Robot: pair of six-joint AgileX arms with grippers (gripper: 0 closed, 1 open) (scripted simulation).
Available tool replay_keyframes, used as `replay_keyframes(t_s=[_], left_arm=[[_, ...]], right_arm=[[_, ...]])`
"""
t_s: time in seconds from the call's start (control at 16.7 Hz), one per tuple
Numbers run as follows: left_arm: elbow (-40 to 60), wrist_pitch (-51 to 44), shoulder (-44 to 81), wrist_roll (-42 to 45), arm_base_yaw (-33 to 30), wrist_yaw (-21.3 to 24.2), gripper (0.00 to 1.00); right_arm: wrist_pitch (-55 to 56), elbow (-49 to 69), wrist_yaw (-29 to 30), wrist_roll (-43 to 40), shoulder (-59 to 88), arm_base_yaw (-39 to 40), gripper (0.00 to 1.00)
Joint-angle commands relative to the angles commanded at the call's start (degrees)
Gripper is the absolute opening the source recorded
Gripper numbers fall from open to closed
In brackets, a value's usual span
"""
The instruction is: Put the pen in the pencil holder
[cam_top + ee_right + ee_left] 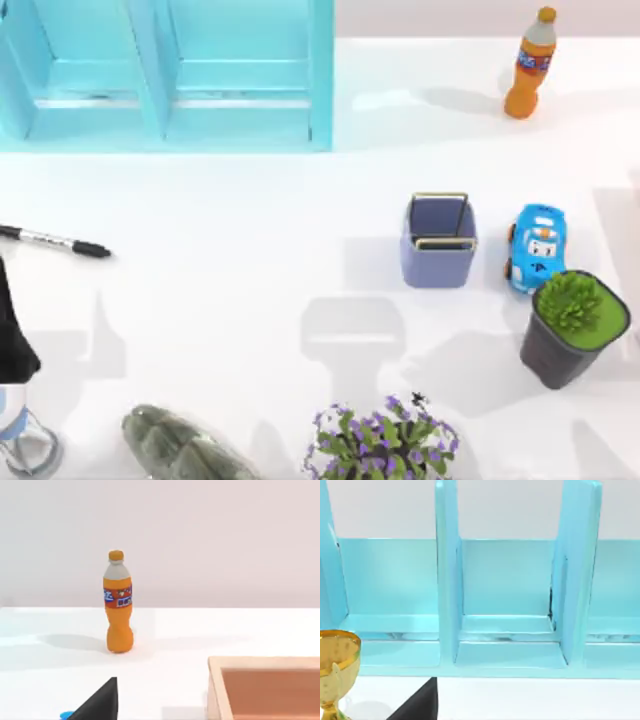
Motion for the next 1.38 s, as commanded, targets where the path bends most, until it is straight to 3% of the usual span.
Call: replay_keyframes(t_s=[0.24,0.48,1.08,1.38], left_arm=[[0.68,0.97,1.88,-1.79,0.56,0.58,1.0],[3.94,5.75,12.85,-11.37,2.91,4.07,1.0],[14.54,22.25,67.27,-50.11,10.85,18.81,1.0],[19.42,29.42,86.14,-64.74,14.24,24.32,1.0]], right_arm=[[0.0,0.0,0.0,0.0,0.0,0.0,1.0],[0.0,0.0,0.0,0.0,0.0,0.0,1.0],[0.0,0.0,0.0,0.0,0.0,0.0,1.0],[0.0,0.0,0.0,0.0,0.0,0.0,1.0]])
